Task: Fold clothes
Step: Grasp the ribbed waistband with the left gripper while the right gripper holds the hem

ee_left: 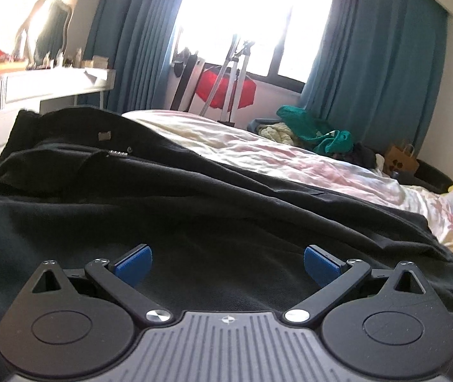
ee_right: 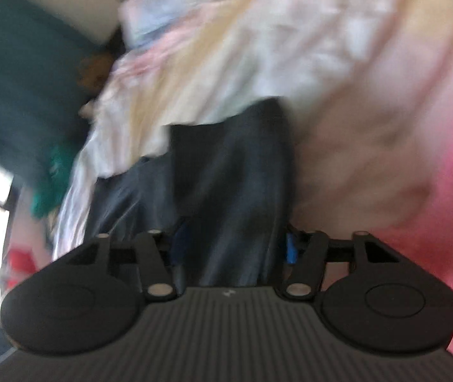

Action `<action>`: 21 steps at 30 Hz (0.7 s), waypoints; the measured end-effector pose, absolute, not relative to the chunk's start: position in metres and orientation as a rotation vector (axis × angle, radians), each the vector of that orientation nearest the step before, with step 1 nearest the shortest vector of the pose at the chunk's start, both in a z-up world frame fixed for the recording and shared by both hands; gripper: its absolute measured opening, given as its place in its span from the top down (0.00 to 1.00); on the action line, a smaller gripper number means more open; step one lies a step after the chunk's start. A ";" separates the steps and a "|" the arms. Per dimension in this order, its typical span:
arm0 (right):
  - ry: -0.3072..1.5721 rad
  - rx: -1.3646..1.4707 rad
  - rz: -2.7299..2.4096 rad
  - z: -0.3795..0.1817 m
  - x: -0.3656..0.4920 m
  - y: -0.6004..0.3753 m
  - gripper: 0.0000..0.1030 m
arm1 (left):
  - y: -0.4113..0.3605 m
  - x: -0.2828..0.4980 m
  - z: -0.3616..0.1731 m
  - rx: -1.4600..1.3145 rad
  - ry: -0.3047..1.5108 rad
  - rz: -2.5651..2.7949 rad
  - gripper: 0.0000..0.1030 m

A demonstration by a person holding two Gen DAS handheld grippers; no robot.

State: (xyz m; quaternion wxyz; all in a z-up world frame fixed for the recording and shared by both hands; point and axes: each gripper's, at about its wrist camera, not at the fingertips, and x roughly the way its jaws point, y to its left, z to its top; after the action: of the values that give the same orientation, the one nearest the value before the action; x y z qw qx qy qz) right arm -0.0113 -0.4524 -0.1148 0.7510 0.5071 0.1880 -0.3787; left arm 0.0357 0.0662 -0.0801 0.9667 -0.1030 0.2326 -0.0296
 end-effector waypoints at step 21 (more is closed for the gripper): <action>0.251 0.896 -0.813 -0.067 -0.009 -0.431 0.93 | 0.333 -0.074 -0.012 -0.887 0.704 0.303 0.00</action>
State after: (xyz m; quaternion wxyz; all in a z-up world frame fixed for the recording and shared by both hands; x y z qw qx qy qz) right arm -0.0093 -0.4308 -0.0674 0.8151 0.4201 0.1179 -0.3811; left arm -0.0737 0.3334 -0.0122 0.8331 -0.4186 0.3321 0.1430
